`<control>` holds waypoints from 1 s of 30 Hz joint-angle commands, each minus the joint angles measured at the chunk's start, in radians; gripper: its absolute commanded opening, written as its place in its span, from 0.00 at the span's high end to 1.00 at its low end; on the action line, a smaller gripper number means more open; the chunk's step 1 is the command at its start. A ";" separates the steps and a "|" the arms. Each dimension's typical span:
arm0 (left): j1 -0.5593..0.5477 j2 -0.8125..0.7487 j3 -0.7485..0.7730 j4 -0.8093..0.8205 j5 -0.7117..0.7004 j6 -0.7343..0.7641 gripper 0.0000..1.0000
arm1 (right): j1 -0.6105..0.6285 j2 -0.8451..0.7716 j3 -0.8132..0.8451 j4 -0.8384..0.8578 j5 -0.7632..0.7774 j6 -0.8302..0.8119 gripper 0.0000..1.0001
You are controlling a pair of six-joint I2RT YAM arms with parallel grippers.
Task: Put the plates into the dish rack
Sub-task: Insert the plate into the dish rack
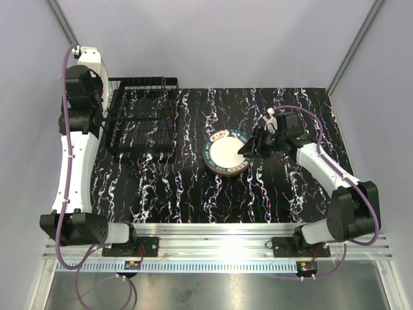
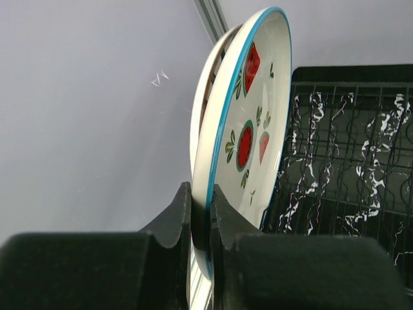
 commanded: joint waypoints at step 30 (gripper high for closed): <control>0.005 0.013 0.040 0.213 -0.015 0.027 1.00 | 0.002 0.033 0.025 0.038 -0.018 -0.032 0.57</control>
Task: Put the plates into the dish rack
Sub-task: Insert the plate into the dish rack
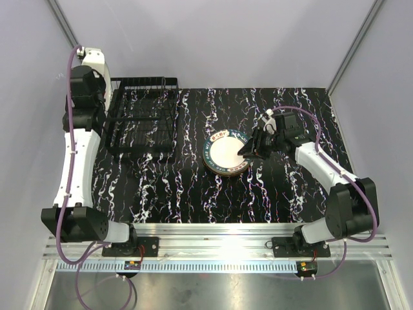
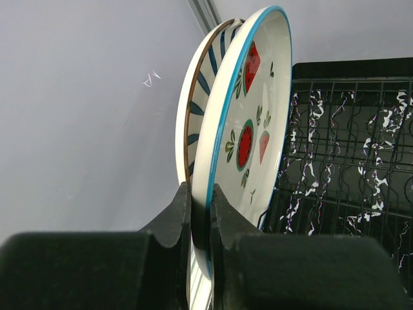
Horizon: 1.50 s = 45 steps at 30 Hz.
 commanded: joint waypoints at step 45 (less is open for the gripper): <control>0.004 0.079 0.129 0.133 -0.125 0.030 0.84 | 0.002 0.050 0.031 0.035 -0.015 -0.035 0.56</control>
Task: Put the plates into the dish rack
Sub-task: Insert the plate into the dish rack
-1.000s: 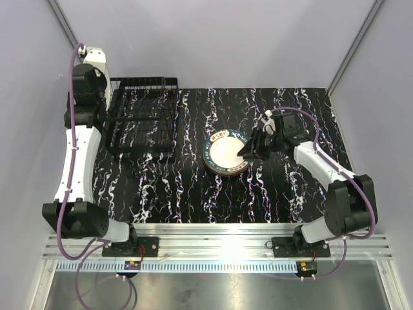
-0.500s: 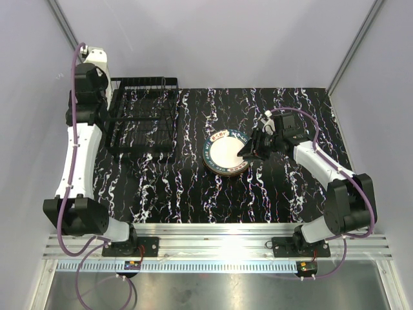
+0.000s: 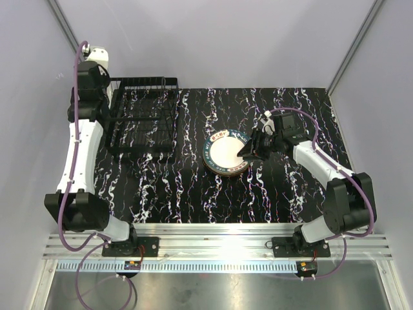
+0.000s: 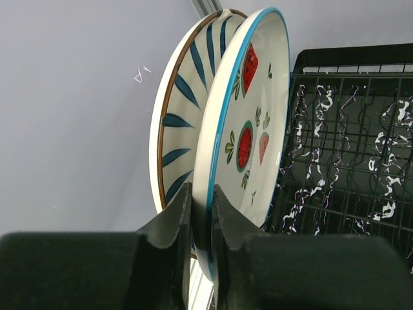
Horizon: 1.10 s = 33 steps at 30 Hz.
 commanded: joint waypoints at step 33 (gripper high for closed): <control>0.009 -0.324 0.053 0.017 0.218 -0.287 0.18 | 0.002 -0.029 0.052 -0.008 0.049 -0.021 0.49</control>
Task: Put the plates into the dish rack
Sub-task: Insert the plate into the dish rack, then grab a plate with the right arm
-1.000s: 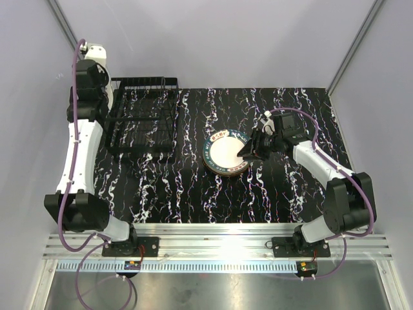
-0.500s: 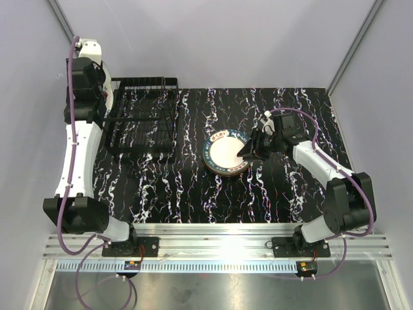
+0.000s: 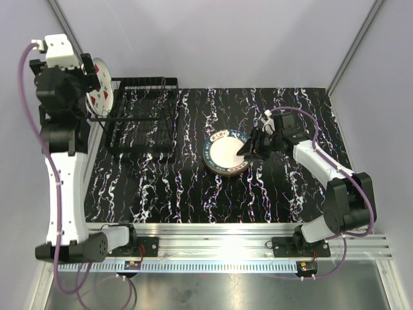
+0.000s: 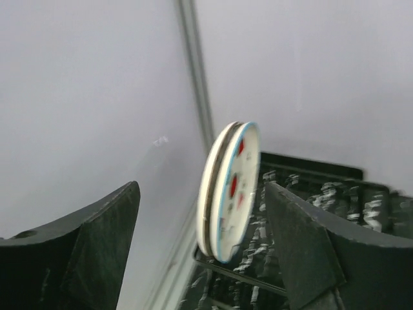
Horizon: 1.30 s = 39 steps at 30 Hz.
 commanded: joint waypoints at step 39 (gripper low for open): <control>-0.251 -0.391 -0.855 0.228 0.554 -0.403 0.01 | -0.016 0.098 -0.058 0.118 0.280 0.240 0.58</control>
